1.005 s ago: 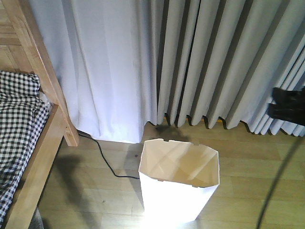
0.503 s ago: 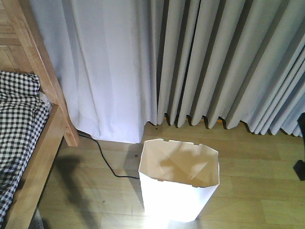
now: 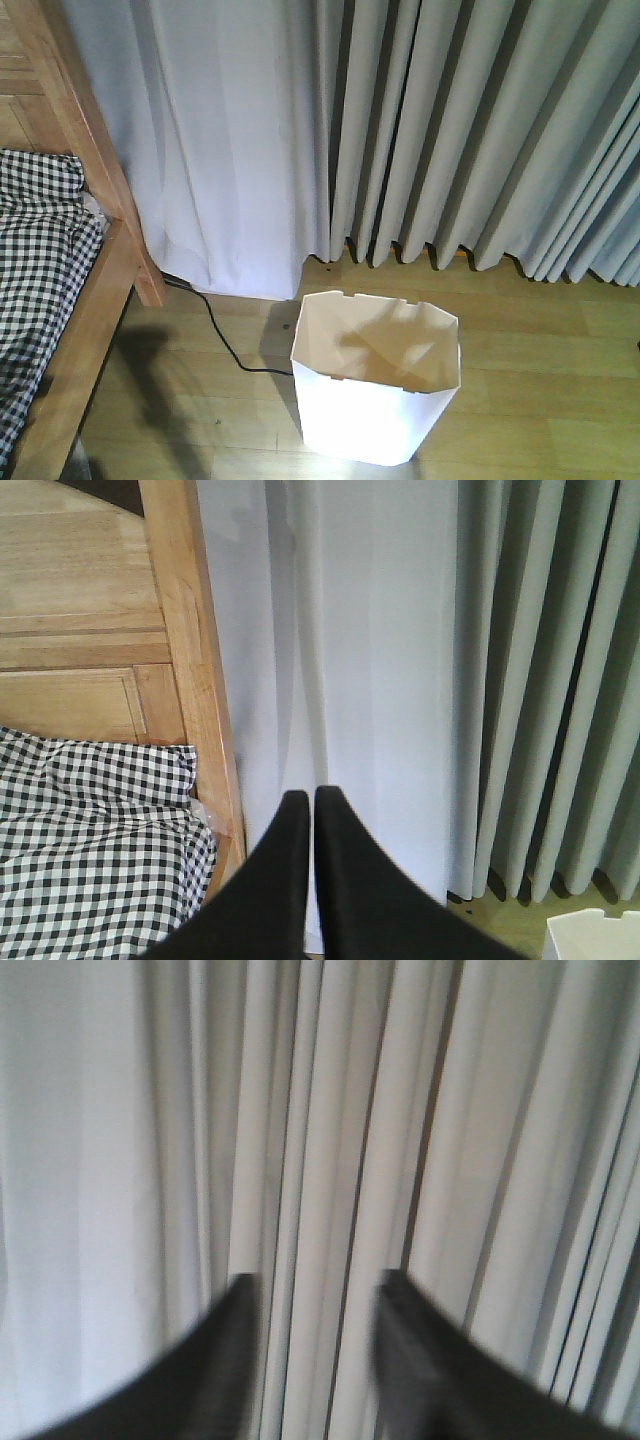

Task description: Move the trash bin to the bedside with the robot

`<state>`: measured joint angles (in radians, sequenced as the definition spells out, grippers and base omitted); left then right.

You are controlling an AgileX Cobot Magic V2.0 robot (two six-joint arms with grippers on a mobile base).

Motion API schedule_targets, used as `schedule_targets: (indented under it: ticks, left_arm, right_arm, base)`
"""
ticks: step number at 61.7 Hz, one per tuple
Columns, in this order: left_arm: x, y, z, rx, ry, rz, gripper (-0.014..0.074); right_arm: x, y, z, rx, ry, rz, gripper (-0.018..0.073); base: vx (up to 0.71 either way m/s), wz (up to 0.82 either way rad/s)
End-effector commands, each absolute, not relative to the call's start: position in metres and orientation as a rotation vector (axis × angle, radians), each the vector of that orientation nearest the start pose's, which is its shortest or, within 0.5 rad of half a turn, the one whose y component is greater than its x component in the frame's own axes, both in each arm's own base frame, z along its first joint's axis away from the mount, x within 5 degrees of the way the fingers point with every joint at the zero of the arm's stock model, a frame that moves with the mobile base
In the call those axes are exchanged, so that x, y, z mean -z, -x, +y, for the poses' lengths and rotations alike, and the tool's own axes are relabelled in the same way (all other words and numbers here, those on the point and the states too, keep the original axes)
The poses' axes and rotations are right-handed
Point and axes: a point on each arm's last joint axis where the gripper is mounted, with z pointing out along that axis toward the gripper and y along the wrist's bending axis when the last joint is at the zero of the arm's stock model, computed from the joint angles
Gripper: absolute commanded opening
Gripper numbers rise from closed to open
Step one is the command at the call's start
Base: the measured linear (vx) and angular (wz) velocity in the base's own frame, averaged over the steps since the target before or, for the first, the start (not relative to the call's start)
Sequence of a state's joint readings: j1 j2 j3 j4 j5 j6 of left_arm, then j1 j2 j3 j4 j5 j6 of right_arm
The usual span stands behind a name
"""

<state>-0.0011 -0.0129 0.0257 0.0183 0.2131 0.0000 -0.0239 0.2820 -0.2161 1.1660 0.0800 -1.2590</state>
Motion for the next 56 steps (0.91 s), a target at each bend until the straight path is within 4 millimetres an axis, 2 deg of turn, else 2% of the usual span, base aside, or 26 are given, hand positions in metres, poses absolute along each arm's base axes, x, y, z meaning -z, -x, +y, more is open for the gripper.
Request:
schedule_targets:
  ticks: [1,3,47,56]
  left_arm:
    - [-0.1864,-0.0561,0.0,-0.01,-0.013,1.646,-0.0006]
    - [-0.1864,-0.0561,0.0,-0.01,-0.013,1.646,-0.0006]
    - [-0.1864,-0.0561,0.0,-0.01,-0.013,1.646,-0.0006]
    - [-0.1864,-0.0561,0.0,-0.01,-0.013,1.646,-0.0006]
  right_arm:
    - [-0.2752,-0.0809,0.0015,0.064,0.082,1.544,0.001]
    - [-0.2752,-0.0809,0.0015,0.062,0.08,1.544,-0.0015]
    - [-0.2763,-0.0799,-0.0007,0.081,0.059,1.53,-0.0009]
    - [-0.2676,-0.0753,-0.0014,0.104,0.065,1.524,-0.0009]
  base:
    - [0.0,0.0]
    - [0.0,0.0]
    - [0.0,0.0]
    - [0.0,0.0]
